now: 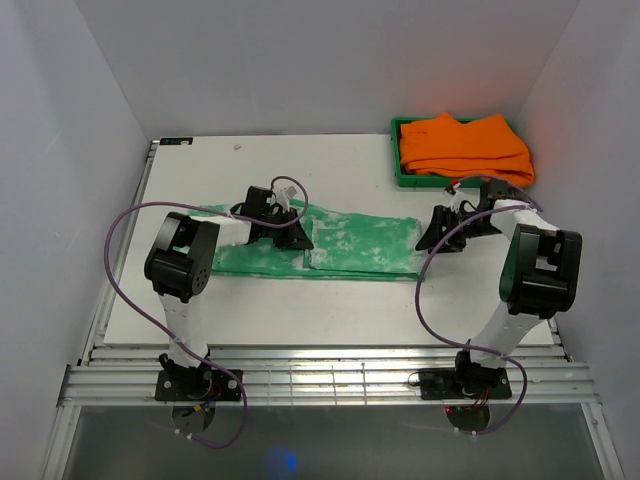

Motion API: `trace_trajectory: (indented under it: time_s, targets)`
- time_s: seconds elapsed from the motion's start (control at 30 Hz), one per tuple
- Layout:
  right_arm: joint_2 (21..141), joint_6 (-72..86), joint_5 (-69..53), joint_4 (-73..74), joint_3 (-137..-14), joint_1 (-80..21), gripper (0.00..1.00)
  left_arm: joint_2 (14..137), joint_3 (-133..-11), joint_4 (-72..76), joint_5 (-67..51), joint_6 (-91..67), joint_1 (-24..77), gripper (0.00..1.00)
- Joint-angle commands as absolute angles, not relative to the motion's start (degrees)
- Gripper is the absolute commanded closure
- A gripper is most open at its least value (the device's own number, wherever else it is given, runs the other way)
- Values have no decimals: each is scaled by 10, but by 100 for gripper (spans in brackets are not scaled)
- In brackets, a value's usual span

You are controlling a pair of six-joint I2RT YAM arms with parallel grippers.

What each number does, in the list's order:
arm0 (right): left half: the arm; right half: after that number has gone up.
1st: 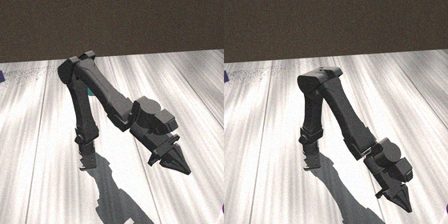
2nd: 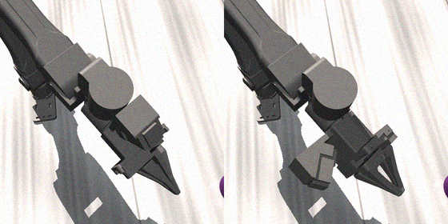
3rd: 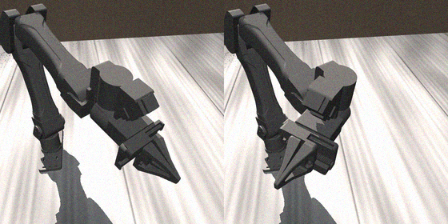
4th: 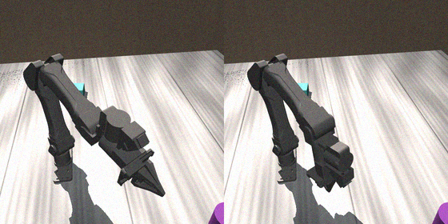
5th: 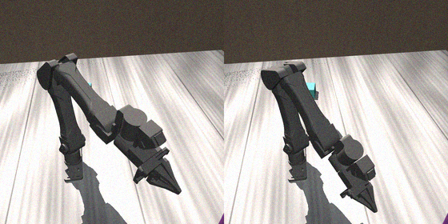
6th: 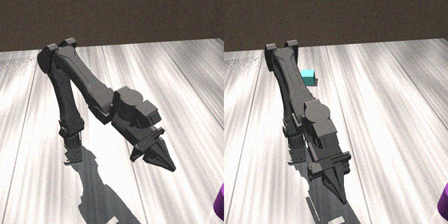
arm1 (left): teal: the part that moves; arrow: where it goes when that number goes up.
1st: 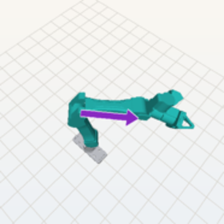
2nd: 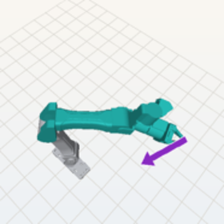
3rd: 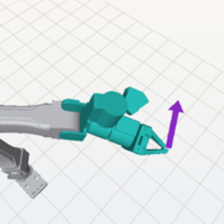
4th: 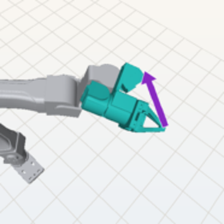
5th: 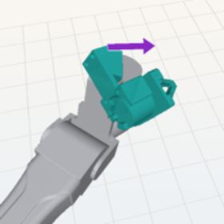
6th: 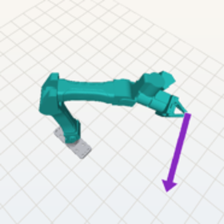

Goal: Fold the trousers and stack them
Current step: Fold the trousers

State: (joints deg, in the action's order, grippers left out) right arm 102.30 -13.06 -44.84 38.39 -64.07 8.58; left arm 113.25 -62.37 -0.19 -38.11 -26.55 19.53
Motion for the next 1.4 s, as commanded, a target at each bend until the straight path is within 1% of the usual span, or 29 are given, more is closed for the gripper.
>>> trace_trajectory:
  time_s: [0.0,0.07,0.1,0.2,0.23,0.3,0.33,0.37,0.43,0.53,0.57,0.63,0.67,0.7,0.77,0.8,0.83,0.87,0.93,1.03,1.23,1.33,1.37]
  targets:
    - [976,-127,-363,373,-674,95,34,1108,-613,-4,-403,-259,190,73]
    - [990,-119,-331,352,-670,96,32,1105,-613,-4,-404,-257,190,69]
    - [1001,-117,-330,347,-670,96,32,1104,-615,-4,-404,-253,190,64]
    - [1058,-91,-347,334,-680,96,33,1090,-619,-7,-403,-243,190,54]
    - [1083,-77,-351,324,-681,94,34,1080,-619,-9,-403,-240,190,43]
    - [1101,-73,-352,315,-679,90,35,1067,-618,-13,-402,-235,189,32]
    - [1110,-73,-355,313,-678,88,36,1061,-618,-17,-401,-232,189,19]
    - [1120,-71,-366,311,-675,86,37,1054,-618,-28,-399,-229,186,16]
    - [1129,-70,-377,308,-666,83,40,1025,-616,-39,-406,-225,178,14]
    - [1137,-72,-394,307,-660,80,49,965,-612,-61,-405,-219,138,13]
    - [1139,-74,-409,307,-660,80,58,949,-609,-75,-404,-216,103,13]
    - [1136,-79,-424,310,-664,81,66,905,-610,-109,-385,-185,63,12]
    - [1133,-83,-434,314,-666,82,82,894,-612,-151,-380,-165,19,12]
    - [1129,-88,-439,318,-669,82,91,886,-618,-179,-355,-139,-1,12]
    - [1111,-105,-441,341,-682,88,92,865,-625,-239,-345,-57,-82,12]
    - [1104,-110,-442,350,-686,95,92,859,-621,-250,-337,-32,-103,9]
    - [1089,-123,-442,359,-689,100,92,853,-620,-261,-302,-10,-119,6]
    - [1081,-129,-439,378,-697,105,92,854,-620,-285,-292,43,-153,5]
    - [1060,-155,-440,400,-704,119,92,863,-617,-297,-288,79,-200,4]
    - [1033,-177,-434,437,-716,139,92,897,-621,-314,-295,125,-221,4]
    - [1010,-205,-446,489,-744,174,92,960,-627,-299,-344,113,-249,7]
    - [1005,-219,-475,520,-758,193,92,990,-627,-296,-381,101,-248,11]
    - [1005,-223,-492,528,-762,198,92,1000,-626,-295,-398,96,-248,14]
